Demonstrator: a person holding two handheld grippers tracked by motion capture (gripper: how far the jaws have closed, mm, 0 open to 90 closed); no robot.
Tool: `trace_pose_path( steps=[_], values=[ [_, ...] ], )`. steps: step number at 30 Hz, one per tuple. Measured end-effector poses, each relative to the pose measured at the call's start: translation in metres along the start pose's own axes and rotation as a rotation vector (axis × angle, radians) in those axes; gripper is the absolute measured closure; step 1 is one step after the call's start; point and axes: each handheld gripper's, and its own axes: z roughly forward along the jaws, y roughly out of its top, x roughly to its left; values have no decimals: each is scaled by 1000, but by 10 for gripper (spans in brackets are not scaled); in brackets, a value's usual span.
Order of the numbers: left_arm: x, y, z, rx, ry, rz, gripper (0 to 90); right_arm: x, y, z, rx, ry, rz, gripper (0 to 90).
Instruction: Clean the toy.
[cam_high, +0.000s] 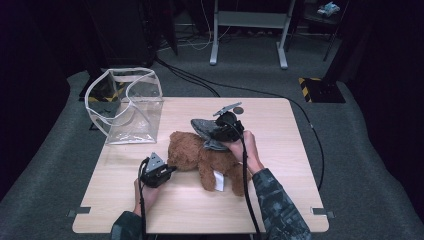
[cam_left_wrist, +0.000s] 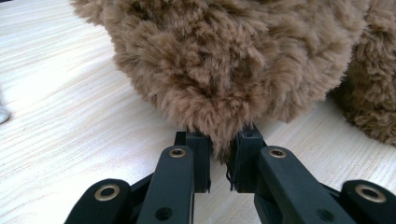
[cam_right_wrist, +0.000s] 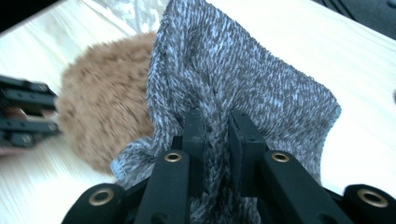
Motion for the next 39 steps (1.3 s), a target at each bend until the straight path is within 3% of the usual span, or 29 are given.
trace_pose_path(
  steps=[5,9,12,19,26,39],
  values=[
    [0,0,0,1,0,0,807,19,4,13,-34,16,-41,785],
    [0,0,0,1,0,-1,808,34,7,31,2,9,-53,785],
    [0,0,0,0,1,-1,808,35,6,39,13,-11,-57,788],
    [-1,-1,1,-14,6,-2,808,25,-3,36,27,-53,-65,790],
    [-1,0,1,-12,4,-1,808,10,-13,28,21,-78,-23,791],
    [-1,0,0,-5,1,2,808,-20,-38,11,-2,-191,42,791]
  ],
)
